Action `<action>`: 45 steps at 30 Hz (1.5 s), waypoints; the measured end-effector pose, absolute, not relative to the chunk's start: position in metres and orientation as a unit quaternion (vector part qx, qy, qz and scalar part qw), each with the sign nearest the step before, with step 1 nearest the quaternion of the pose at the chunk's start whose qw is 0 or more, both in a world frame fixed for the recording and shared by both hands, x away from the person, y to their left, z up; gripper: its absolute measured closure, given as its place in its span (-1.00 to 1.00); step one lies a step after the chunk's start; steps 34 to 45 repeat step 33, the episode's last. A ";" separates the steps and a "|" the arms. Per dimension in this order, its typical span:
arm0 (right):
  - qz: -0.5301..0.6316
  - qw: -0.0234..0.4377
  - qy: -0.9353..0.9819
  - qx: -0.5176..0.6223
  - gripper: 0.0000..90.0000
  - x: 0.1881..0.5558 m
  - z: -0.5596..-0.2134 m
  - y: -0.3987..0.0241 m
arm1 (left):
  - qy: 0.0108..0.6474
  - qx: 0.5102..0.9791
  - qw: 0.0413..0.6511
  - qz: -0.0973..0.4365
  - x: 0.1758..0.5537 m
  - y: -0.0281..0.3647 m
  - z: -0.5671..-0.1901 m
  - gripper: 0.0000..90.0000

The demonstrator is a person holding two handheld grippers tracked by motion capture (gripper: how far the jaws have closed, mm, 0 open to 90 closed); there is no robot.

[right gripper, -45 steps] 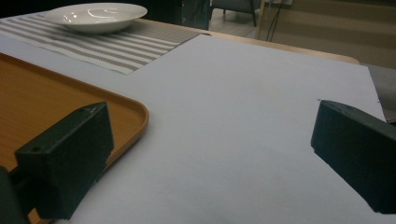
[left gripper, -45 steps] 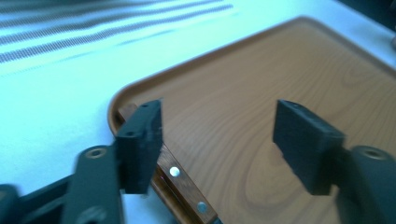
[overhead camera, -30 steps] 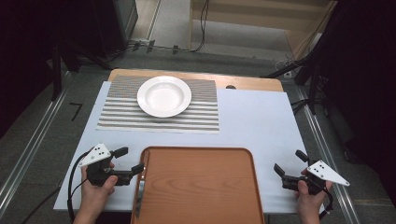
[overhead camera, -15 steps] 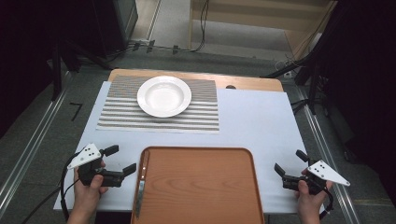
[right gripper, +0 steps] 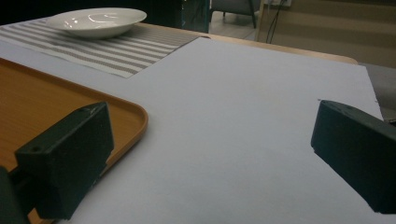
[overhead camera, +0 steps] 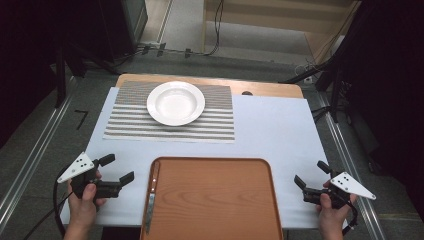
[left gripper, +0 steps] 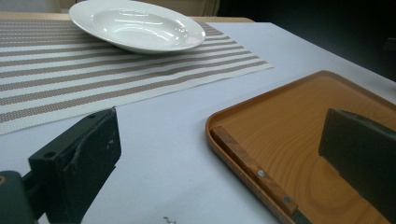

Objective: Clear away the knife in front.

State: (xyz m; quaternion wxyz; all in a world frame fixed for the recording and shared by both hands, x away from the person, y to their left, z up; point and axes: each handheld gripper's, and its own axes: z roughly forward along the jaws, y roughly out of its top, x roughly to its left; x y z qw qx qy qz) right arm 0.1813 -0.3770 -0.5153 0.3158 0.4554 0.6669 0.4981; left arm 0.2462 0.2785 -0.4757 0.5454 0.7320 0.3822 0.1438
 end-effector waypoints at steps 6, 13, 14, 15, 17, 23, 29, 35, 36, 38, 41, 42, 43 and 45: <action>0.500 0.318 0.665 0.454 -1.00 0.181 -0.515 -0.378 | 0.389 0.727 0.543 0.156 0.247 0.289 -0.477 -1.00; 0.499 0.317 0.666 0.455 -1.00 0.181 -0.515 -0.377 | 0.395 0.725 0.544 0.153 0.250 0.297 -0.482 -1.00; 0.500 0.317 0.666 0.454 -1.00 0.181 -0.515 -0.378 | 0.393 0.725 0.545 0.153 0.250 0.298 -0.482 -1.00; 0.501 0.317 0.666 0.454 -1.00 0.181 -0.515 -0.378 | 0.393 0.723 0.546 0.154 0.250 0.299 -0.483 -1.00; 0.501 0.317 0.664 0.456 -1.00 0.181 -0.515 -0.378 | 0.394 0.720 0.550 0.154 0.250 0.300 -0.485 -1.00; 0.499 0.318 0.663 0.458 -1.00 0.181 -0.515 -0.378 | 0.398 0.713 0.557 0.154 0.250 0.301 -0.489 -1.00; 0.503 0.318 0.659 0.460 -1.00 0.181 -0.515 -0.379 | 0.401 0.708 0.559 0.158 0.249 0.301 -0.490 -1.00; 0.500 0.318 0.658 0.465 -1.00 0.181 -0.515 -0.379 | 0.400 0.708 0.560 0.157 0.249 0.300 -0.490 -1.00; 0.500 0.318 0.658 0.465 -1.00 0.181 -0.515 -0.379 | 0.400 0.708 0.560 0.157 0.249 0.300 -0.490 -1.00; 0.500 0.318 0.658 0.465 -1.00 0.181 -0.515 -0.379 | 0.400 0.708 0.560 0.157 0.249 0.300 -0.490 -1.00; 0.500 0.318 0.658 0.465 -1.00 0.181 -0.515 -0.379 | 0.400 0.708 0.560 0.157 0.249 0.300 -0.490 -1.00; 0.500 0.318 0.658 0.465 -1.00 0.181 -0.515 -0.379 | 0.400 0.708 0.560 0.157 0.249 0.300 -0.490 -1.00; 0.500 0.318 0.658 0.465 -1.00 0.181 -0.515 -0.379 | 0.400 0.708 0.560 0.157 0.249 0.300 -0.490 -1.00; 0.500 0.318 0.658 0.465 -1.00 0.181 -0.515 -0.379 | 0.400 0.708 0.560 0.157 0.249 0.300 -0.490 -1.00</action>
